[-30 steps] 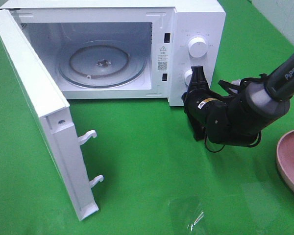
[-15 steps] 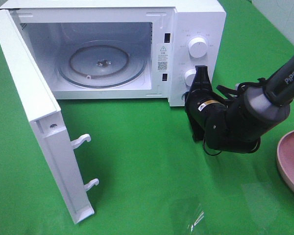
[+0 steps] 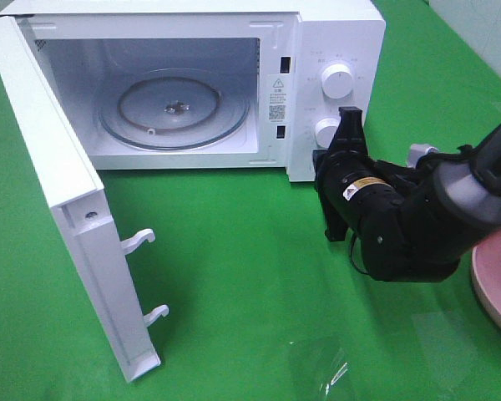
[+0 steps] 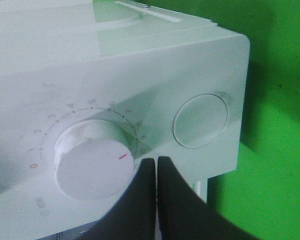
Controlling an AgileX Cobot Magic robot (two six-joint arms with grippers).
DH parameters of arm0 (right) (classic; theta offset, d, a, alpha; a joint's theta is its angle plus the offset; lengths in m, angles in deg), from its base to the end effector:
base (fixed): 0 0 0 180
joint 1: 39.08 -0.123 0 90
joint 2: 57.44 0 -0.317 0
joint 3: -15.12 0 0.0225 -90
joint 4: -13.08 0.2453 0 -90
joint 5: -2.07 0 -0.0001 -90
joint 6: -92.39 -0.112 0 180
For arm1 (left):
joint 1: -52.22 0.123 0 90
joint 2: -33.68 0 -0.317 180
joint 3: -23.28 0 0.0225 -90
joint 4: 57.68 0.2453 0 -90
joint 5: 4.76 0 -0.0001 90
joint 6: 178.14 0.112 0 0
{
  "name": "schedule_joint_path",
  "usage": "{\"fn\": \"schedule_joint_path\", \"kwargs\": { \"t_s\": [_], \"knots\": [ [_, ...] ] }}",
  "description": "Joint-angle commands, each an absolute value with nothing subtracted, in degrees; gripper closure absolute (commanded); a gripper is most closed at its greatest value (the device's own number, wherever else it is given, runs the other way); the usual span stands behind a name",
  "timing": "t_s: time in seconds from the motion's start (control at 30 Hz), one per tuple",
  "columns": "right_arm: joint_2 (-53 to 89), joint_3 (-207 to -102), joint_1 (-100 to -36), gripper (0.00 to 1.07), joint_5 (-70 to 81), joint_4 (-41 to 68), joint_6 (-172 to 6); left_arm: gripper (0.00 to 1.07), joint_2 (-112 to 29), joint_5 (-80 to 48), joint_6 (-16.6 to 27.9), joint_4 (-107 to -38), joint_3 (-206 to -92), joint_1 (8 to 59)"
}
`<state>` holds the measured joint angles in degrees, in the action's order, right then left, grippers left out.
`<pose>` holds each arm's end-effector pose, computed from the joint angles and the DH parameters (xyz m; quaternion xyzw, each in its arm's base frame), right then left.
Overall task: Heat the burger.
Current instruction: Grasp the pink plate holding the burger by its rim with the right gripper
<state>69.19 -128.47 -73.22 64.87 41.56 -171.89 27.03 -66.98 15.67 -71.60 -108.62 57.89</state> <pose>0.3419 0.1745 0.1258 0.5204 0.5777 0.4848 0.4004 -0.0269 -0.0266 0.2712 0.0679 0.8435 -0.0314 0.5318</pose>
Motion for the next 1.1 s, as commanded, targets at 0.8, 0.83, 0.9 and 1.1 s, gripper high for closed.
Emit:
{"fn": "schedule_joint_path", "kwargs": {
  "t_s": [0.8,0.83,0.9,1.1],
  "knots": [
    [44.10,-114.78,-73.05,1.04,56.79,39.33,-166.33,0.09,27.20,-66.23,15.79,-72.06,-108.45,58.18],
    [42.20,-114.78,-73.05,1.04,55.07,40.24,-164.38,0.09,27.20,-66.23,15.79,-72.06,-108.45,58.18],
    [40.20,-114.78,-73.05,1.04,53.30,41.04,-162.04,0.09,27.20,-66.23,15.79,-72.06,-108.45,58.18],
    [36.13,-114.78,-73.05,1.03,48.77,42.08,-152.98,0.09,27.20,-66.23,15.79,-72.06,-108.45,58.18]
  ]
}}
